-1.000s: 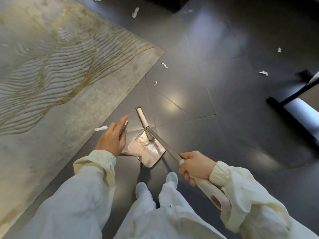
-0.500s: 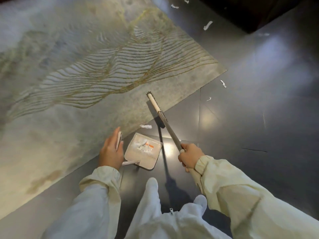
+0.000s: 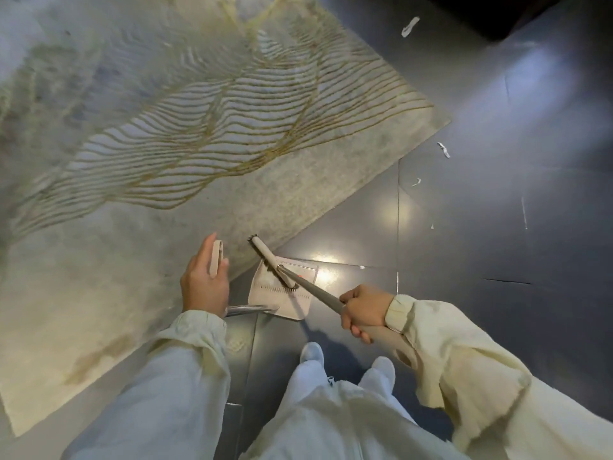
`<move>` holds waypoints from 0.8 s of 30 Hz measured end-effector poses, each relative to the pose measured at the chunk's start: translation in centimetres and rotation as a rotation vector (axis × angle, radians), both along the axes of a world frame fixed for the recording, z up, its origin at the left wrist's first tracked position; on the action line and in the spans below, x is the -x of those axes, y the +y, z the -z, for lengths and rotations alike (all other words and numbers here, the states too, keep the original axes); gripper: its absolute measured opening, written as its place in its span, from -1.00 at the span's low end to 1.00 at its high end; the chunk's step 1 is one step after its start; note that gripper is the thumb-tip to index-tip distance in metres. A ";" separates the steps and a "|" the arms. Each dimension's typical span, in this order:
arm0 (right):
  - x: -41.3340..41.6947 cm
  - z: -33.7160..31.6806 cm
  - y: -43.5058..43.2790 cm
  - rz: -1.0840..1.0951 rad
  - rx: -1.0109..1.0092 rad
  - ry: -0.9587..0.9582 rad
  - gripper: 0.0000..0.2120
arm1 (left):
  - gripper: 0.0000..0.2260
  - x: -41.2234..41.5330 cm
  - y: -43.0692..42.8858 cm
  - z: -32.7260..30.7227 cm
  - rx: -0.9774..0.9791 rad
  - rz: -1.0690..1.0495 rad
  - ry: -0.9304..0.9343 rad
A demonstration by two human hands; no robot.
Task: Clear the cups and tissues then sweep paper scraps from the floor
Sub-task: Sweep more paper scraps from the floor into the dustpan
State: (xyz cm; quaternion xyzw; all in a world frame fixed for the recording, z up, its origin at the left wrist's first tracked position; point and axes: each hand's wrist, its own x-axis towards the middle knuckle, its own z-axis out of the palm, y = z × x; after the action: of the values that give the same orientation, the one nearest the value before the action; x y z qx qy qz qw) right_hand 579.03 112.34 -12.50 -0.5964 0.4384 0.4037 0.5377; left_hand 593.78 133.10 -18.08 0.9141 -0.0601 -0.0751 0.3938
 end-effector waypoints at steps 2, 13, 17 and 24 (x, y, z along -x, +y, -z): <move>0.7 -2.1 -0.5 0.015 -0.011 -0.022 -0.62 | -0.65 0.2 -0.3 -0.3 0.024 0.019 0.014; 6.6 -2.4 -3.8 0.100 0.304 -0.120 -0.76 | -0.64 3.8 0.1 -1.2 -0.075 0.313 -0.049; 8.7 0.0 -5.3 0.144 0.378 -0.084 -0.74 | -0.61 4.9 -1.2 -1.6 -0.050 0.499 -0.160; 13.3 3.3 -6.7 0.206 0.386 0.003 -0.82 | -0.58 6.3 -7.4 -1.1 -0.083 0.747 -0.115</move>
State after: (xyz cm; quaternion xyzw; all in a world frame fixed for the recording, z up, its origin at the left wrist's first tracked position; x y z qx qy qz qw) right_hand 565.76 105.67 -15.78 -0.6397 0.5671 0.2560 0.4513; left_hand 587.53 125.70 -16.98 0.8473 -0.4081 -0.1643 0.2977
